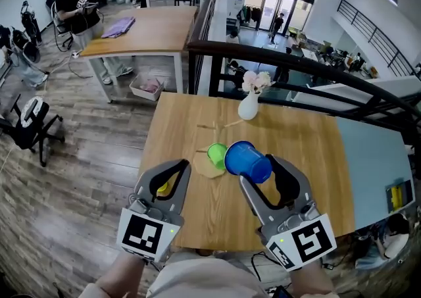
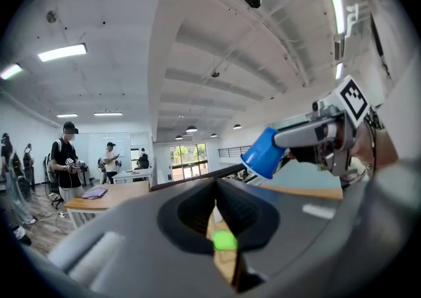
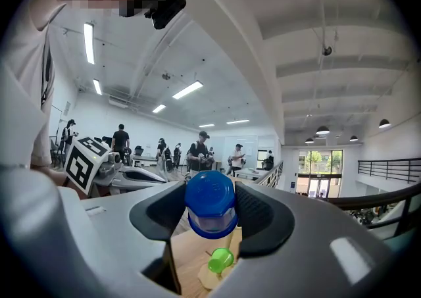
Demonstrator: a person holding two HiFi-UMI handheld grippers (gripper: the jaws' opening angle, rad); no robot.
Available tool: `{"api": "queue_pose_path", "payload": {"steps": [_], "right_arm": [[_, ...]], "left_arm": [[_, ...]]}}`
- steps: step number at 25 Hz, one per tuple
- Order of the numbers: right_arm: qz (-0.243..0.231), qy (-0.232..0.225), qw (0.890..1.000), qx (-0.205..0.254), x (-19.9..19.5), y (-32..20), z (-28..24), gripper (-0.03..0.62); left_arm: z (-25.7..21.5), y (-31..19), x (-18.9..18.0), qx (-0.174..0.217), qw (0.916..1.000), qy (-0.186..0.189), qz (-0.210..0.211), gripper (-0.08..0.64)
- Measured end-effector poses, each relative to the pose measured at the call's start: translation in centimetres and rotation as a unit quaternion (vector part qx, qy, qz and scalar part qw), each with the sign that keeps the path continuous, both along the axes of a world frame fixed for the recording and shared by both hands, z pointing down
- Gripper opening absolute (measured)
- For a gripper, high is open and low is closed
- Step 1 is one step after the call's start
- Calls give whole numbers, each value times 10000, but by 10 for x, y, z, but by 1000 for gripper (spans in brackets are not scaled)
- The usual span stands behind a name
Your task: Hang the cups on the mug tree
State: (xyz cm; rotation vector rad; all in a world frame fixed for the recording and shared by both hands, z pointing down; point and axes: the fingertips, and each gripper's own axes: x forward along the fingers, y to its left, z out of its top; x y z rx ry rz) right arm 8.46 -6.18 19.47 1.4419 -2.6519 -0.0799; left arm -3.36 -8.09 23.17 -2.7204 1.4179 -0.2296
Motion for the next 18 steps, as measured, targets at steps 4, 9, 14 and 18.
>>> {"api": "queue_pose_path", "payload": {"steps": [4, 9, 14, 18], "right_arm": [[112, 31, 9999, -44, 8, -9, 5, 238], [410, 53, 9991, -101, 31, -30, 14, 238], [557, 37, 9982, -228, 48, -51, 25, 238], [550, -25, 9977, -392, 54, -67, 35, 238]], "left_arm": [[4, -8, 3, -44, 10000, -12, 26, 2], [11, -19, 9, -81, 9999, -48, 53, 2], [17, -28, 22, -61, 9997, -186, 129, 2], [25, -40, 33, -141, 9994, -246, 183, 2]]}}
